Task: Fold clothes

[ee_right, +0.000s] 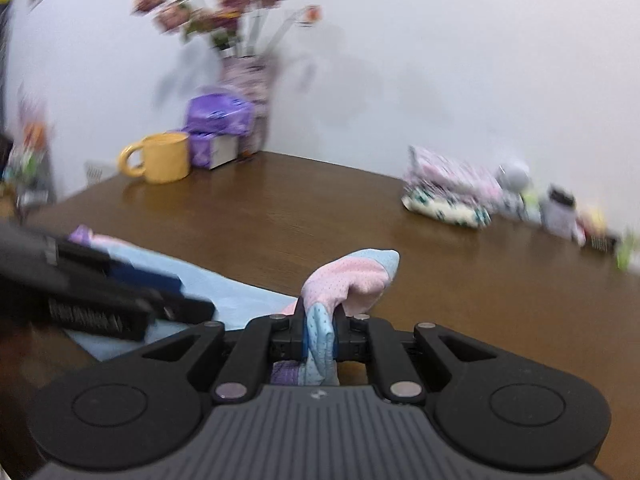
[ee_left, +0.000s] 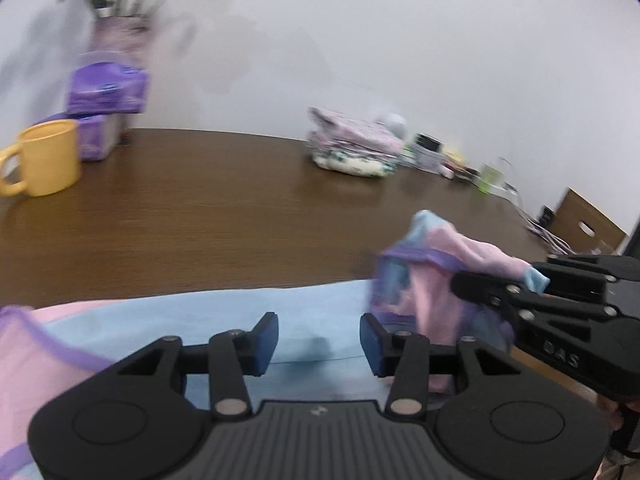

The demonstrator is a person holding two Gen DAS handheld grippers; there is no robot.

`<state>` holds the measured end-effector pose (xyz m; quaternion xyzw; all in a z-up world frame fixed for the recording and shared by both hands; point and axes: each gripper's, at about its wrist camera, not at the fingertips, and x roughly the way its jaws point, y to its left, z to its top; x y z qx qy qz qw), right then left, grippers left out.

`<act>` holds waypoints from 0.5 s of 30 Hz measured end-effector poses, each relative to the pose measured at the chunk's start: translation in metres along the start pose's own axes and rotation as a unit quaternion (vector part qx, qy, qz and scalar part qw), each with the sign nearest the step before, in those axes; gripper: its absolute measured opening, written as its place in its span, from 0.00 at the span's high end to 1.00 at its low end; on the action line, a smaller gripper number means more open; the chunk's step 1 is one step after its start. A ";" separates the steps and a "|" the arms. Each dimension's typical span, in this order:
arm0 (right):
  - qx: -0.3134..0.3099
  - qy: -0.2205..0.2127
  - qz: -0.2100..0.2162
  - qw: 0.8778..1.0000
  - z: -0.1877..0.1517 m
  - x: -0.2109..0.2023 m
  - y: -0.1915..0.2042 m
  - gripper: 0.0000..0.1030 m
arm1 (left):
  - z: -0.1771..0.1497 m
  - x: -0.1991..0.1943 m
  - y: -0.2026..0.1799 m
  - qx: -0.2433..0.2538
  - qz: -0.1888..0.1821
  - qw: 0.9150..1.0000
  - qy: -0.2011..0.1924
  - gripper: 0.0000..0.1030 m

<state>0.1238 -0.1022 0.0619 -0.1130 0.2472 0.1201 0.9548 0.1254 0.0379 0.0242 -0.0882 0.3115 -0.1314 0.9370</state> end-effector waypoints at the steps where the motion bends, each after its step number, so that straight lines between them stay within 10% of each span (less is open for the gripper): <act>1: -0.018 0.002 0.005 1.000 0.002 0.001 0.006 0.92 | -0.001 -0.002 0.003 -0.002 0.000 1.000 -0.001 0.58; 15: -0.175 0.051 0.062 0.981 -0.002 0.031 0.085 0.92 | -0.018 -0.022 0.032 -0.029 -0.007 0.999 -0.016 0.58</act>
